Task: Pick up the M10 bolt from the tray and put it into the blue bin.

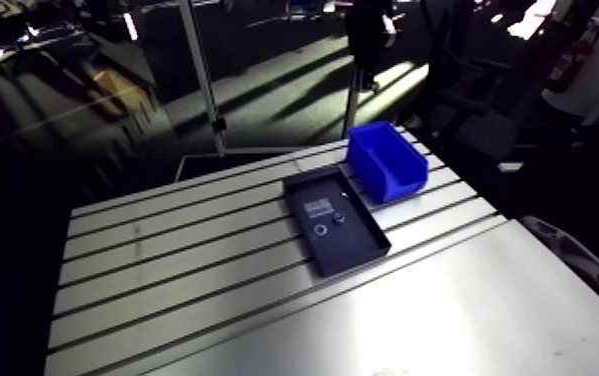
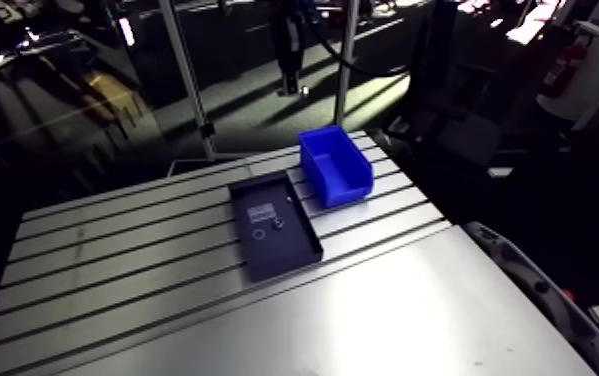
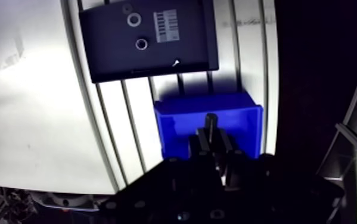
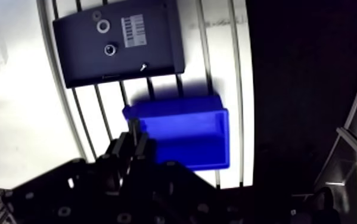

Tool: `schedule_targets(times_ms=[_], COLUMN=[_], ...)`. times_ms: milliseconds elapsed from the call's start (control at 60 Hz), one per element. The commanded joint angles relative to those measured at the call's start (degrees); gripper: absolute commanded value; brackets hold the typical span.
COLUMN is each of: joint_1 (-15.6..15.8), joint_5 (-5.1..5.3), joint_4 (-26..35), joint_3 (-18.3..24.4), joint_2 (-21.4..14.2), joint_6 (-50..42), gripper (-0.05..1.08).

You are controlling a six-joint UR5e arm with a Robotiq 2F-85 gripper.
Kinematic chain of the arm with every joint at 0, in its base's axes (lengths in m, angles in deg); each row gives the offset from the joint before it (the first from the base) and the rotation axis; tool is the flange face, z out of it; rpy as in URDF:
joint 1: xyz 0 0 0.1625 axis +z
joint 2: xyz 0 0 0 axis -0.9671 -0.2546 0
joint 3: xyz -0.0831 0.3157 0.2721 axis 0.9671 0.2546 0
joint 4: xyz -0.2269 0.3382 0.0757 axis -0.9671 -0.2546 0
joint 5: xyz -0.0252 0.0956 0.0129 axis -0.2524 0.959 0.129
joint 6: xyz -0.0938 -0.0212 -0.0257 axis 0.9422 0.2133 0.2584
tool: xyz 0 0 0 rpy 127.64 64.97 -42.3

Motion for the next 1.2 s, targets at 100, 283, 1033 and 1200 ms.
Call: schedule_targets(times_ms=[100, 283, 1033, 1200], joint_1=[-3.87, -4.58, -4.68, -4.68], joint_5=[-0.39, -0.75, -0.75, -0.92], joint_4=[-1.62, -2.03, -7.04, -7.37], joint_3=[2.46, 3.79, 0.34, -0.38], joint_2=[4.36, 6.33, 11.81, 12.17], joint_6=[5.58, 5.75, 4.36, 3.24], gripper=[1.05, 1.05, 1.04, 1.04])
